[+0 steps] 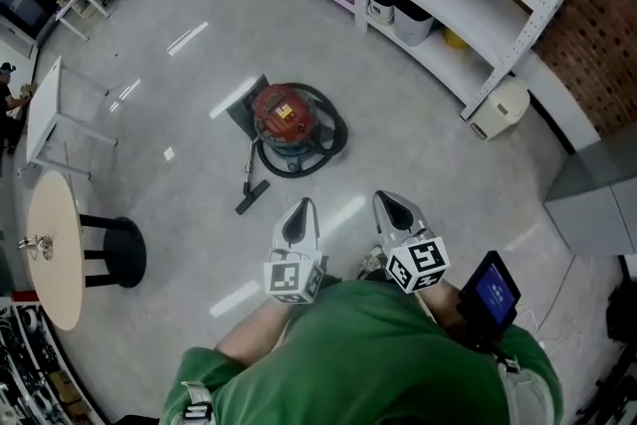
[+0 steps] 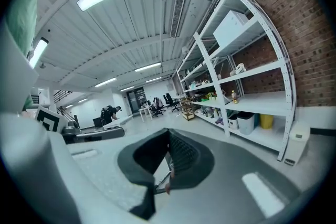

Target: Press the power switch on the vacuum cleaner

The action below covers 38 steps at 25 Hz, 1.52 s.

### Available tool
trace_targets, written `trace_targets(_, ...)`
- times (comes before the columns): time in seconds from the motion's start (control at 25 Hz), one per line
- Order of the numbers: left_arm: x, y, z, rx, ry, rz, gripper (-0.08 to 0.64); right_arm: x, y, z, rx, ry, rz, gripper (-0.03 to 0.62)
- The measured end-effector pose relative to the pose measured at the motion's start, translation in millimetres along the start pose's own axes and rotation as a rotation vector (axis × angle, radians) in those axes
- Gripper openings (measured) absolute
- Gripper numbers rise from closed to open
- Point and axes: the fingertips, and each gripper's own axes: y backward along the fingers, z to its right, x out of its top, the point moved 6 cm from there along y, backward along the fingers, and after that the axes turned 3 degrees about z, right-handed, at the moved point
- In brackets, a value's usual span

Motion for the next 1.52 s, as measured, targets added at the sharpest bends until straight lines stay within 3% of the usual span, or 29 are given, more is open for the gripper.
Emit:
trace_targets(0.56,-3.4,-50.2,-13.7,0.102,0.013,-0.032,0.006,11.5,-60.3,36.8,0.062,0.005,-0.047,0.002)
trace_targets(1.04,7.7,-111.0,-97.5,0.155,0.064,-0.004,0.006,28.6,-168.2,25.9,0.105,0.069,-0.085,0.002)
trace_targets(1.52,6.6,-110.6,-169.3,0.281,0.108,0.027,0.005,24.6,-253.1,-13.1,0.217,0.131,-0.122,0.002)
